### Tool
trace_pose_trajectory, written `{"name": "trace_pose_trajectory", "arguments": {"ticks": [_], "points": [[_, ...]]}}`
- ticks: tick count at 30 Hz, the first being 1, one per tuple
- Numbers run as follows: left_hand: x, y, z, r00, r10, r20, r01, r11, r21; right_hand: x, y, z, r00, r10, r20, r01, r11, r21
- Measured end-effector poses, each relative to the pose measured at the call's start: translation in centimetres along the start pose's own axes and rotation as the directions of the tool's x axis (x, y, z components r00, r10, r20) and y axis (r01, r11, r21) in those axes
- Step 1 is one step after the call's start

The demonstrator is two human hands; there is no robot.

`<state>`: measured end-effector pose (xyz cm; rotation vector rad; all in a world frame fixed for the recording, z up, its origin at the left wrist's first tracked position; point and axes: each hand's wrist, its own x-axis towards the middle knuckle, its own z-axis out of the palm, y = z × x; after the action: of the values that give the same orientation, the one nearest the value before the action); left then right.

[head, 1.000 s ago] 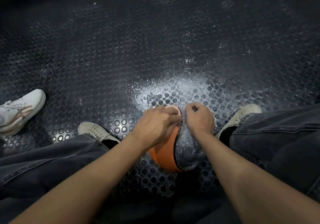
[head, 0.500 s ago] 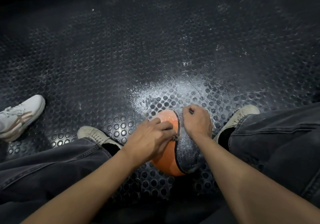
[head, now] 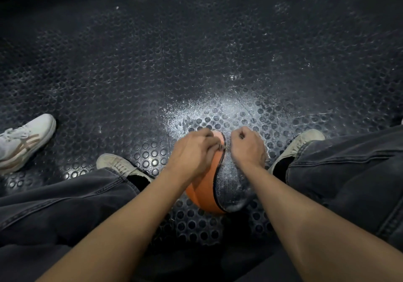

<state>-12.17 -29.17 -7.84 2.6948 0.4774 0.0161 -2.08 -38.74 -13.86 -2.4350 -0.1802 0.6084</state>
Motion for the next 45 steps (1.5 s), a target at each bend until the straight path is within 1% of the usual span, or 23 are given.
{"name": "trace_pose_trajectory", "arguments": {"ticks": [2,4,8,10,11,12,13,16,18,19,23,24,27,29,30,33,34,35,38,40,41,44,45], "points": [[0.9,0.0,0.2,1.000,-0.019,0.007,0.019,1.000,-0.021,0.1,-0.2,-0.3,0.999,0.045,0.005,-0.045,0.999,-0.018],[-0.7,-0.1,0.1,0.998,0.057,0.017,-0.056,0.998,-0.022,0.8,-0.4,-0.7,0.997,0.072,0.030,-0.071,0.996,-0.045],[-4.3,-0.2,0.1,0.979,0.200,0.047,-0.199,0.980,-0.017,0.6,-0.4,-0.1,0.992,-0.030,0.124,0.041,0.995,-0.087],[-3.0,0.4,0.7,0.994,0.110,0.009,-0.109,0.994,-0.012,0.0,-0.3,0.6,0.985,-0.068,0.158,0.078,0.995,-0.058],[-2.3,0.8,1.0,0.999,0.045,-0.011,-0.046,0.999,-0.019,-0.2,-0.1,0.7,0.986,-0.075,0.146,0.083,0.995,-0.049],[-1.8,0.9,1.3,0.999,0.026,-0.021,-0.026,1.000,0.002,-0.2,-0.3,0.6,0.988,-0.078,0.132,0.085,0.995,-0.046],[-1.8,0.8,1.3,0.998,0.057,-0.010,-0.057,0.998,0.018,0.0,-0.2,0.5,0.989,-0.077,0.123,0.083,0.996,-0.045],[-4.4,-0.5,-0.1,0.962,0.251,0.107,-0.254,0.967,0.009,0.6,0.3,0.3,0.992,-0.034,0.124,0.038,0.999,-0.031],[-5.3,-0.8,-0.4,0.948,0.293,0.126,-0.301,0.952,0.052,0.7,0.2,0.0,0.993,-0.017,0.115,0.020,0.999,-0.027],[-4.9,-0.7,-0.1,0.955,0.275,0.114,-0.284,0.957,0.067,0.9,0.2,0.0,0.994,-0.016,0.111,0.020,0.999,-0.031],[-1.3,0.8,1.0,0.995,0.089,0.035,-0.090,0.995,0.046,0.7,0.3,0.4,0.997,-0.006,0.076,0.007,1.000,-0.008],[-1.3,0.7,1.0,0.995,0.089,0.047,-0.091,0.994,0.052,0.7,0.3,0.3,0.997,-0.003,0.073,0.004,1.000,-0.006],[-3.8,0.2,-0.1,0.972,0.218,0.091,-0.224,0.973,0.060,0.9,0.4,0.3,0.997,-0.014,0.080,0.015,1.000,-0.004],[-4.6,0.0,-0.4,0.958,0.258,0.125,-0.270,0.958,0.092,0.7,0.3,0.2,0.995,-0.040,0.095,0.042,0.999,-0.022],[-4.2,0.1,-0.2,0.962,0.241,0.127,-0.255,0.960,0.115,0.6,0.1,0.2,0.993,-0.058,0.105,0.062,0.997,-0.035],[-0.8,1.0,0.3,0.997,0.055,0.055,-0.061,0.991,0.119,0.3,-0.1,0.3,0.990,-0.077,0.120,0.081,0.996,-0.029],[-0.1,0.9,0.5,0.999,0.027,0.048,-0.032,0.993,0.113,0.2,-0.2,0.3,0.991,-0.077,0.111,0.081,0.996,-0.029],[0.0,0.6,0.6,0.998,0.036,0.054,-0.042,0.994,0.099,0.2,-0.2,0.4,0.992,-0.073,0.104,0.078,0.996,-0.039],[-2.6,-0.1,-0.3,0.978,0.178,0.112,-0.183,0.982,0.040,0.3,-0.2,0.6,0.993,-0.055,0.108,0.060,0.997,-0.043],[-3.5,-0.2,-0.8,0.963,0.225,0.150,-0.234,0.971,0.049,0.3,-0.4,0.6,0.989,-0.072,0.127,0.080,0.995,-0.056],[-2.9,-0.3,-0.7,0.965,0.215,0.151,-0.227,0.972,0.067,0.3,-0.5,0.7,0.987,-0.089,0.135,0.099,0.993,-0.068],[0.3,-0.5,-0.4,0.992,0.085,0.094,-0.097,0.986,0.134,-0.1,-0.7,0.4,0.984,-0.110,0.139,0.119,0.991,-0.064],[0.8,-0.9,-0.3,0.992,0.077,0.100,-0.090,0.987,0.132,-0.1,-0.7,0.4,0.986,-0.106,0.131,0.114,0.992,-0.053]]}}
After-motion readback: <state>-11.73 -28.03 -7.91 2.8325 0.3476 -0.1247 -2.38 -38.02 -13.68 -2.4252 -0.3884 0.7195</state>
